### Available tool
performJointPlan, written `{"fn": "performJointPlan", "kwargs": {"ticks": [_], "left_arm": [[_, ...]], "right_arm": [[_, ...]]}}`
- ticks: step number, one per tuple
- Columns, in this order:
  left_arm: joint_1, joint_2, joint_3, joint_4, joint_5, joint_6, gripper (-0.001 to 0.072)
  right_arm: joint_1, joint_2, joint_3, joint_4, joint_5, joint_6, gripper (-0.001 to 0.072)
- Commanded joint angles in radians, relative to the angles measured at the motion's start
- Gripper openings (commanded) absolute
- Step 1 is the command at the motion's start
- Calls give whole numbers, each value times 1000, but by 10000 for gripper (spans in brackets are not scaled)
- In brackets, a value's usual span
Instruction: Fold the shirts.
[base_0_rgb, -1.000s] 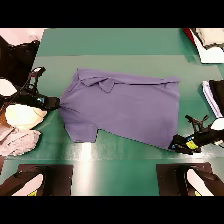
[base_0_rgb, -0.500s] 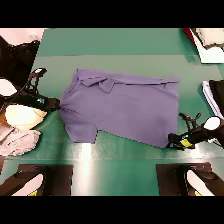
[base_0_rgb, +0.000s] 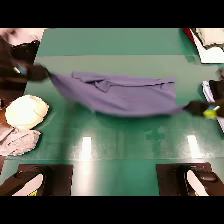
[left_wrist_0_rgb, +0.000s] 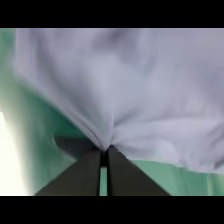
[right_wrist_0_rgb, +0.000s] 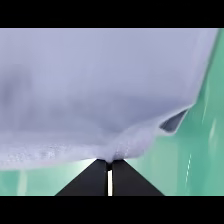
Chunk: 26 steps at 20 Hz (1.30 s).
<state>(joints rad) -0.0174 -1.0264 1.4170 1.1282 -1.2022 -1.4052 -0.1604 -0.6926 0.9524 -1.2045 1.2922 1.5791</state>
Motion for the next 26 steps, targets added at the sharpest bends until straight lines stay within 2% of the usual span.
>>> {"fn": "performJointPlan", "kwargs": {"ticks": [1,5,10,12,14,17,19,23,26], "left_arm": [[1,1,394,-36,2,0,28],[1,10,803,-37,24,-1,28],[1,147,822,-46,141,-2,27],[1,176,823,-87,156,-2,27],[1,173,822,-145,143,-1,27],[1,168,726,-126,102,-1,27],[1,165,551,-114,85,-2,27],[1,81,248,-78,85,-2,27],[1,-54,175,-69,85,-1,27]], "right_arm": [[0,-42,369,5,-55,-4,14],[0,-164,812,5,-30,-36,14],[0,-249,1189,-31,25,-43,14],[0,-221,1198,-77,-2,-43,14],[0,-153,1107,-134,-81,-42,13],[-1,-92,996,-253,-111,-5,12],[-1,-143,1017,-266,-26,3,12],[0,-399,1179,-263,276,3,12],[0,-542,1063,-262,381,2,12]]}}
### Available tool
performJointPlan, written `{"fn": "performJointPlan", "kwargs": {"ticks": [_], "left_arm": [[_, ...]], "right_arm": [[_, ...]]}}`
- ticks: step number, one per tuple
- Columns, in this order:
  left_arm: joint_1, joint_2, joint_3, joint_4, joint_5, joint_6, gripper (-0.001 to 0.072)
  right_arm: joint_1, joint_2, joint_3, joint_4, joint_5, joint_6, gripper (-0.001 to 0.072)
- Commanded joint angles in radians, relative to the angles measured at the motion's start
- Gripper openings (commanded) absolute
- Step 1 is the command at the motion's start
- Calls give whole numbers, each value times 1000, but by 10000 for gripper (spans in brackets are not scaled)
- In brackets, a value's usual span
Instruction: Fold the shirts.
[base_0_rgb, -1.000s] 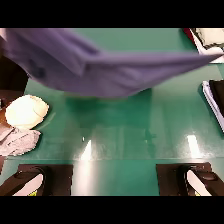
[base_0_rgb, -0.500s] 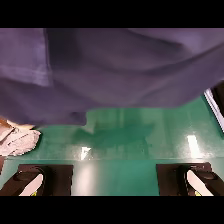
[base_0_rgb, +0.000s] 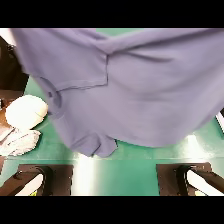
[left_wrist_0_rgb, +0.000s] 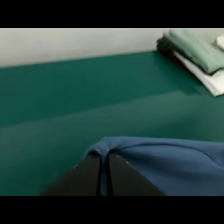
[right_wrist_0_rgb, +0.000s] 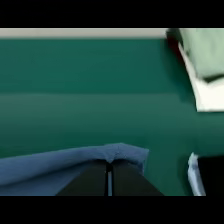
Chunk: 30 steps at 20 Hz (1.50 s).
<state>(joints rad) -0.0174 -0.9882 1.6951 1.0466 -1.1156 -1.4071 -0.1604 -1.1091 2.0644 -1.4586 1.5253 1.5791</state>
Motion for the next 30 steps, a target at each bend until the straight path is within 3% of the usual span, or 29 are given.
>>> {"fn": "performJointPlan", "kwargs": {"ticks": [1,3,9,13,16,19,24,30], "left_arm": [[1,-139,-103,21,4,2,27],[1,-233,-103,25,45,26,28],[1,-430,-103,25,208,118,27],[1,-505,-102,24,348,125,27],[2,-535,-102,42,382,126,27],[2,-547,-103,146,309,125,27],[2,-557,-120,290,18,125,28],[2,-557,-236,330,-86,116,28]], "right_arm": [[0,-168,-111,-1,163,2,12],[1,-243,-198,-2,136,-2,12],[1,-380,-319,-1,-187,-2,12],[1,-445,-319,-1,-297,-2,12],[1,-474,-319,-1,-330,-2,12],[3,-500,-320,-2,-244,-2,12],[29,-534,-324,-17,-80,-2,12],[90,-531,-507,-61,-100,4,14]]}}
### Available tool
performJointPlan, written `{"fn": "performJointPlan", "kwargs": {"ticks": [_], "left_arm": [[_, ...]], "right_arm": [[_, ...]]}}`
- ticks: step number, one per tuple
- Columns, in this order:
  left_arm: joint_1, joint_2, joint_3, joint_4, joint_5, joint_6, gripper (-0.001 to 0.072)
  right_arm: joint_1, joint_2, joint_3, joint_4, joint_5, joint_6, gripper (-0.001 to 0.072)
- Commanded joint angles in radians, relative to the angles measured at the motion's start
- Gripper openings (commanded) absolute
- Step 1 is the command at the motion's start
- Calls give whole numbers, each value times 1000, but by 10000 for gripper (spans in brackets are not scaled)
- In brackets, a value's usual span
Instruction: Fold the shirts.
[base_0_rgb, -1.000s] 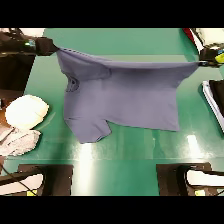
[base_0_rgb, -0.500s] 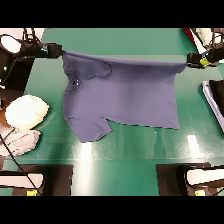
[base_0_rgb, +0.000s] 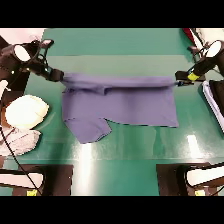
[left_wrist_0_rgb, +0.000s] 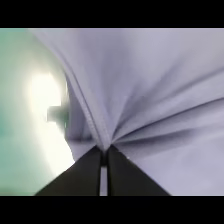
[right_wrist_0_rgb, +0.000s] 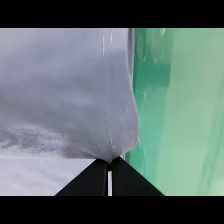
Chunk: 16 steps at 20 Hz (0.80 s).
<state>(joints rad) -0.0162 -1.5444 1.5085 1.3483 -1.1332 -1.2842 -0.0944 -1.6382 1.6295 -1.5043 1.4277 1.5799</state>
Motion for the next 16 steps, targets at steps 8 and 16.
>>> {"fn": "performJointPlan", "kwargs": {"ticks": [8,16], "left_arm": [[0,24,-73,70,-178,-142,500],[-1,430,-613,-143,-74,-284,500]], "right_arm": [[1,58,-108,-6,16,3,493],[-30,226,-108,-6,-37,2,492]]}}
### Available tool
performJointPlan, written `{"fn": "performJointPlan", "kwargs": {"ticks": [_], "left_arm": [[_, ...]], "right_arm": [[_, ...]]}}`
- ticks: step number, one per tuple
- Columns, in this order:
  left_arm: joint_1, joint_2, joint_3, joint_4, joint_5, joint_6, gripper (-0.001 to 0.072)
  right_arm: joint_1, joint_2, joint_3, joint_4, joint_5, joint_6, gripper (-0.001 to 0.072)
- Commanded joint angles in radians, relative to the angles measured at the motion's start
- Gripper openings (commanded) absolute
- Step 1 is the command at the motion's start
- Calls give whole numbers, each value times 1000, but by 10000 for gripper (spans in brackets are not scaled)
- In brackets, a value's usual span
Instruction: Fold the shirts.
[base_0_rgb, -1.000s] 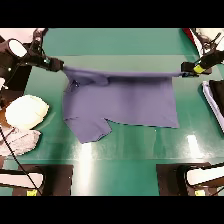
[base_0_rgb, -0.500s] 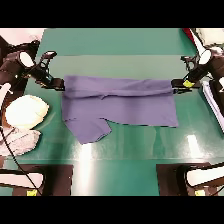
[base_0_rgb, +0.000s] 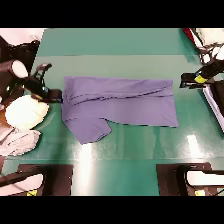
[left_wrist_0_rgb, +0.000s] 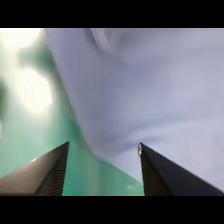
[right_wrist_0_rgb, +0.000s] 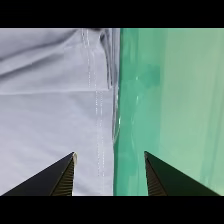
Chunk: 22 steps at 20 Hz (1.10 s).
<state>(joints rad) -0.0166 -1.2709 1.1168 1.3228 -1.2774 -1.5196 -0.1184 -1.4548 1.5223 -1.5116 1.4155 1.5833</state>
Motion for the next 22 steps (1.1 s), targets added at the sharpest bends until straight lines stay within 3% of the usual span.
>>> {"fn": "performJointPlan", "kwargs": {"ticks": [1,8,18,22], "left_arm": [[0,209,-303,-153,93,-54,500],[0,293,-584,-312,180,-73,500],[0,267,-615,-326,272,-71,500],[0,211,-615,-402,303,-43,498]], "right_arm": [[-3,45,0,3,-26,-1,492],[60,45,-1,2,-25,-1,492],[53,45,-1,2,-5,-1,491],[54,45,0,2,8,-1,491]]}}
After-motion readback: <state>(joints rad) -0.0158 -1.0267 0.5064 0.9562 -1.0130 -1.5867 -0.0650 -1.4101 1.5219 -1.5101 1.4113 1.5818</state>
